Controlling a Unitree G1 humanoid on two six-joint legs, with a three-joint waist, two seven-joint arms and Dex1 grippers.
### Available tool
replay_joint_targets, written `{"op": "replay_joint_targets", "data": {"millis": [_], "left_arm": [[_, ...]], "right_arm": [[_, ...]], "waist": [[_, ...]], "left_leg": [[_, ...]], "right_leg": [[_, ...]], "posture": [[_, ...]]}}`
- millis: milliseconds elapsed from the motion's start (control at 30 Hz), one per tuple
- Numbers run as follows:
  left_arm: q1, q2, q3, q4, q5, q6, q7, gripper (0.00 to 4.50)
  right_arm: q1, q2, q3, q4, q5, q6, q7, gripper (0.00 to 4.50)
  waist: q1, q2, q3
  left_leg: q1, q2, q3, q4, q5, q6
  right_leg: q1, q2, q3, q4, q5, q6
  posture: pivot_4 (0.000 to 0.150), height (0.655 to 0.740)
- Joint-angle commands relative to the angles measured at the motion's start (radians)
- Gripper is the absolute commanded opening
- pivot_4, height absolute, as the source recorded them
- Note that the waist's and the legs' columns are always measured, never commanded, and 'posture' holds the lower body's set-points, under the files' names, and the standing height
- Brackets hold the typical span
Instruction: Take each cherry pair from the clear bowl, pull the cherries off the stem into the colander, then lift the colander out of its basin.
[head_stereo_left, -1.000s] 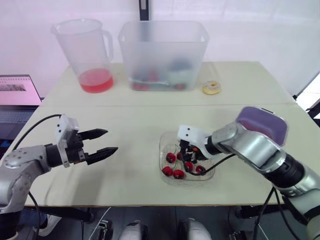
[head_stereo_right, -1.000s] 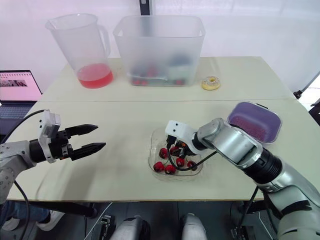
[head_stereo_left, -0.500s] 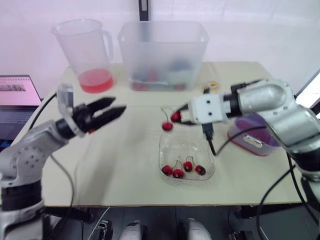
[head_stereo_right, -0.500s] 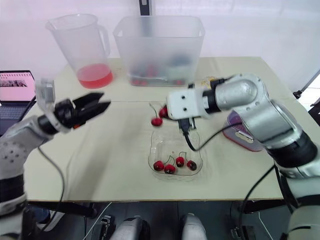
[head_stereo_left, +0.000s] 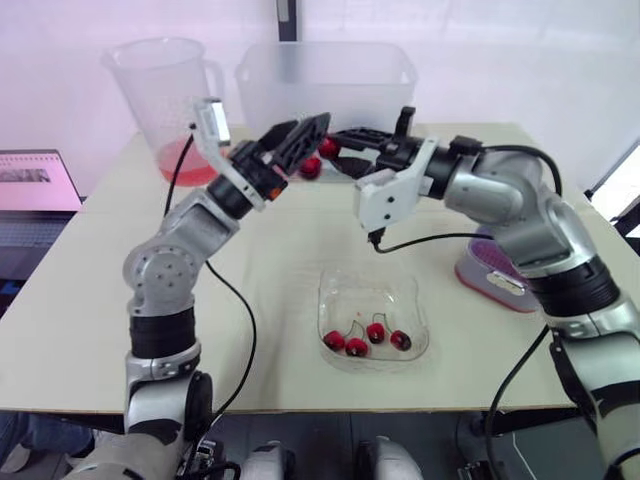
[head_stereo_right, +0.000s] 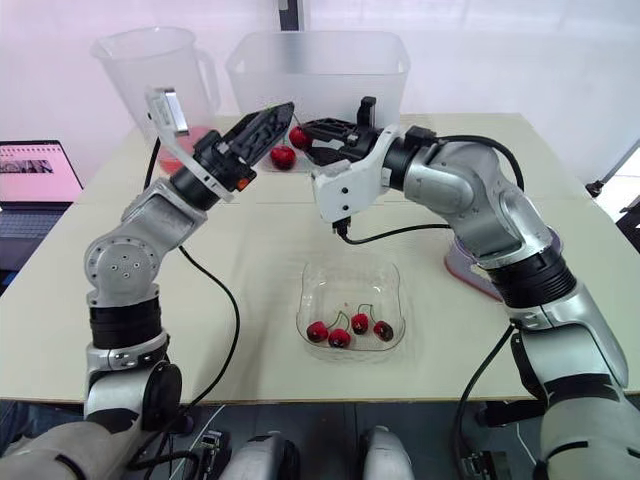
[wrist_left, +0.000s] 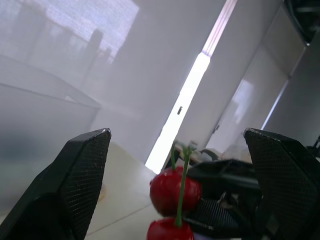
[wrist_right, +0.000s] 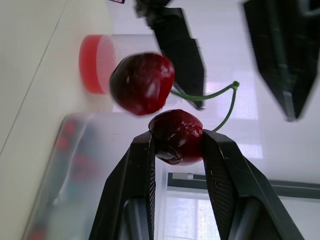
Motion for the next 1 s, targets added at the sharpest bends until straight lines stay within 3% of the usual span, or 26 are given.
{"op": "replay_joint_targets", "data": {"millis": [33, 167, 267, 367, 667, 767, 867, 1000], "left_arm": [[-0.030, -0.022, -0.008, 0.004, 0.032, -0.045, 0.020, 4.50], [-0.033, -0.029, -0.016, 0.005, 0.021, -0.037, -0.001, 4.50], [-0.031, -0.033, -0.019, 0.004, 0.012, -0.023, -0.001, 3.68], [-0.037, -0.033, -0.026, 0.014, 0.026, -0.021, 0.001, 2.21], [-0.041, -0.063, -0.045, 0.009, 0.020, -0.021, 0.005, 2.21], [-0.044, -0.074, -0.037, 0.004, 0.006, -0.020, 0.018, 1.35], [-0.038, -0.076, -0.035, -0.012, -0.005, -0.014, 0.029, 0.04], [-0.032, -0.074, -0.030, -0.026, -0.018, -0.007, 0.039, 0.04]], "right_arm": [[-0.008, -0.002, -0.056, -0.030, 0.005, -0.012, -0.009, 1.38], [0.007, 0.002, -0.072, -0.045, 0.008, -0.002, 0.006, 1.38], [0.015, 0.007, -0.080, -0.057, 0.009, 0.010, 0.014, 1.34], [0.027, 0.014, -0.087, -0.072, 0.020, 0.032, 0.026, 1.34], [0.036, 0.020, -0.099, -0.097, 0.028, 0.057, 0.048, 1.34], [0.040, 0.022, -0.099, -0.102, 0.027, 0.058, 0.050, 1.34], [0.051, 0.023, -0.101, -0.109, 0.024, 0.061, 0.054, 1.34], [0.068, 0.023, -0.103, -0.124, 0.031, 0.070, 0.065, 1.34]], "waist": [[0.000, 0.000, 0.000], [0.000, 0.000, 0.000], [0.003, 0.000, 0.000], [0.003, 0.000, 0.000], [0.004, 0.000, 0.000], [0.004, 0.000, 0.000], [0.004, 0.000, 0.000], [0.005, 0.000, 0.000]], "left_leg": [[0.000, 0.000, 0.000, 0.000, 0.000, 0.000], [0.000, 0.000, 0.000, 0.000, 0.000, 0.000], [0.000, 0.000, 0.000, 0.000, 0.000, 0.000], [0.000, 0.000, 0.000, 0.000, 0.000, 0.000], [0.000, 0.000, 0.000, 0.000, 0.000, 0.000], [0.000, 0.000, 0.000, 0.000, 0.000, 0.000], [0.000, 0.000, 0.000, 0.000, 0.000, 0.000], [0.000, 0.000, 0.000, 0.000, 0.000, 0.000]], "right_leg": [[0.000, 0.000, 0.000, 0.000, 0.000, 0.000], [0.000, 0.000, 0.000, 0.000, 0.000, 0.000], [0.000, 0.000, 0.000, 0.000, 0.000, 0.000], [0.000, 0.000, 0.000, 0.000, 0.000, 0.000], [0.000, 0.000, 0.000, 0.000, 0.000, 0.000], [0.000, 0.000, 0.000, 0.000, 0.000, 0.000], [0.000, 0.000, 0.000, 0.000, 0.000, 0.000], [0.000, 0.000, 0.000, 0.000, 0.000, 0.000]], "posture": [[0.150, 0.6886], [0.150, 0.6886], [0.150, 0.6886], [0.150, 0.6886], [0.150, 0.6886], [0.150, 0.6886], [0.150, 0.6886], [0.150, 0.6886]]}}
